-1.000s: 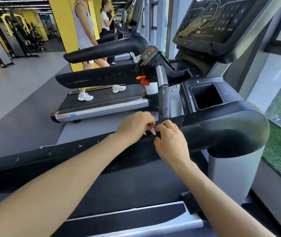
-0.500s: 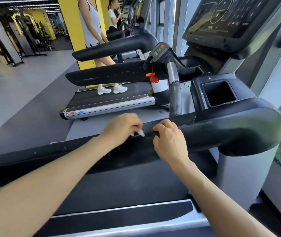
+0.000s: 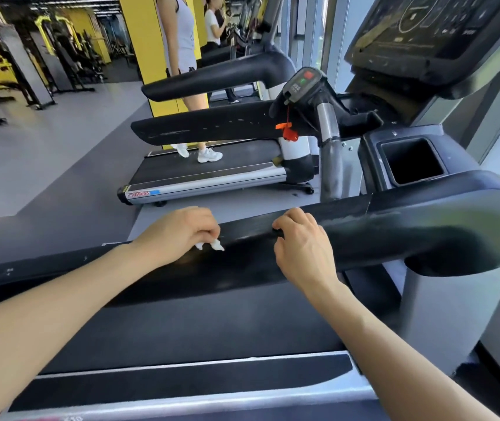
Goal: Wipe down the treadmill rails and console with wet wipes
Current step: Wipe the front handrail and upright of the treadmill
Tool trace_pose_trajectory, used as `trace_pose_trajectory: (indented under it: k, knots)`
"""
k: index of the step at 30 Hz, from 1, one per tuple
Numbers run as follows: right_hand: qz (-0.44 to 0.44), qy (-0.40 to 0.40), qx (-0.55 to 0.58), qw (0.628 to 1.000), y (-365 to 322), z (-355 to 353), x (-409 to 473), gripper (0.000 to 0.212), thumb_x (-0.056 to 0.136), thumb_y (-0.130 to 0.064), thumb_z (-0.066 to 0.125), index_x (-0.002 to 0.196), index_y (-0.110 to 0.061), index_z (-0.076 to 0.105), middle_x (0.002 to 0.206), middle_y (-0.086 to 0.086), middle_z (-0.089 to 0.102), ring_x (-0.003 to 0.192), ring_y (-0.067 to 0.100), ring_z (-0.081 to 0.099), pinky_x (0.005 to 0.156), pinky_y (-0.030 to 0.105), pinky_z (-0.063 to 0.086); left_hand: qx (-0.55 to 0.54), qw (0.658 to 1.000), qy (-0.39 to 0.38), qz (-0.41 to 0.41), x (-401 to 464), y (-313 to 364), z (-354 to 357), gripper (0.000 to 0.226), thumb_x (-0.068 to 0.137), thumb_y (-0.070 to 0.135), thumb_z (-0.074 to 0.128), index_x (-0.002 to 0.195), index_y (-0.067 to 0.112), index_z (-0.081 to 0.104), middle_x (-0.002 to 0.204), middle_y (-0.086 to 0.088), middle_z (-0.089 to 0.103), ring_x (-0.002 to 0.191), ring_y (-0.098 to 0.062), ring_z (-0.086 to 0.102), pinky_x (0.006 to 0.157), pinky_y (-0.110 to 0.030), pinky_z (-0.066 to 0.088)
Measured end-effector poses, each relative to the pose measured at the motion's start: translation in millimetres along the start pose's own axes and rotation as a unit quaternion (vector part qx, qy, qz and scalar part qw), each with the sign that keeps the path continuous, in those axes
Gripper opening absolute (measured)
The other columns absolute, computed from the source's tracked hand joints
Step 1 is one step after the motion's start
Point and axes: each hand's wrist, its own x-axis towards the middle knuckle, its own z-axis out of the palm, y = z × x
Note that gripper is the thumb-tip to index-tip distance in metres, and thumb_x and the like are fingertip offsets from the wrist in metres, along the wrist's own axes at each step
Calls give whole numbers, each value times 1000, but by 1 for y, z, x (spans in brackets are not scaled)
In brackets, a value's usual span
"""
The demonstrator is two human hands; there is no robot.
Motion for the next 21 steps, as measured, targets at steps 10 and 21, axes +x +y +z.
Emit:
trace_pose_trajectory:
  k: [10,21]
  knots:
    - [-27,23,-3,999,7,5,3,21,74,8,58,89,-5,66,93,7,60,79,30,52,66,36,41,3,996,39,75,48,32,27,8,87,9,62,81,14,65,83,10,53,81,-10,44,66,-25,30]
    - [-19,69,25,997,7,15,2,25,65,13,62,82,-5,65,87,7,60,73,30,53,61,33,37,31,997,27,62,22,21,13,15,90,14,57,79,14,67,75,15,48,80,-13,45,66,-32,40]
